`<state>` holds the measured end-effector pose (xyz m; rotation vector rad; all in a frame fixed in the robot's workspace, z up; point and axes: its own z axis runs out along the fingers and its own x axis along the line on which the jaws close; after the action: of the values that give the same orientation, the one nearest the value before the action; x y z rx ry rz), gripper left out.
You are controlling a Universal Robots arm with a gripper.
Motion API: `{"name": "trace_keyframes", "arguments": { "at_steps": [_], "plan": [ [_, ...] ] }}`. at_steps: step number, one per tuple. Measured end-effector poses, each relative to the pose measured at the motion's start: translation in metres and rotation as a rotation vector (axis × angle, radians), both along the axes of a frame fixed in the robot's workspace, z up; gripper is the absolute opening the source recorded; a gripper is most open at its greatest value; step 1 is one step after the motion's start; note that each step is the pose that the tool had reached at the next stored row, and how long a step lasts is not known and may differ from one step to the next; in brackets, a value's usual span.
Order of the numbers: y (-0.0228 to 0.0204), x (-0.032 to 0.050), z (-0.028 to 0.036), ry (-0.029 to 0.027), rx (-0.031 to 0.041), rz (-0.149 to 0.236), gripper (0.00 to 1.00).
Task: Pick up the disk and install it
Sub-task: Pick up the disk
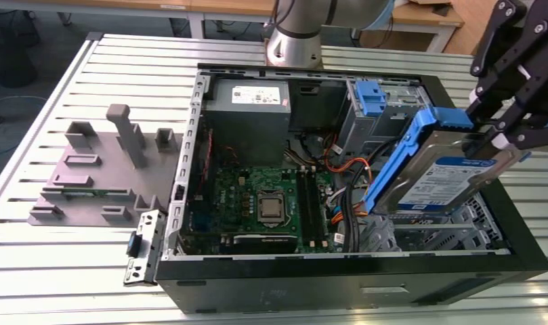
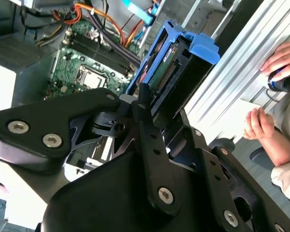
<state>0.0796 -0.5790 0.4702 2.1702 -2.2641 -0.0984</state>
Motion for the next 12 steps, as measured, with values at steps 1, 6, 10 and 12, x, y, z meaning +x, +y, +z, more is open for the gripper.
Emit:
{"name": "trace_keyframes", "arguments": {
  "at_steps": [1, 6, 10, 12],
  "plan": [
    [0.0000, 0.0033, -0.0004, 0.0001, -0.0001, 0.001, 0.35],
    [0.0000, 0.0163, -0.0035, 0.0002, -0.0003, 0.015, 0.35],
    [0.0000, 0.0265, -0.0052, 0.0002, -0.0001, 0.023, 0.35],
    [0.0000, 0.0313, -0.0061, 0.0002, 0.0001, 0.026, 0.35]
  ]
}}
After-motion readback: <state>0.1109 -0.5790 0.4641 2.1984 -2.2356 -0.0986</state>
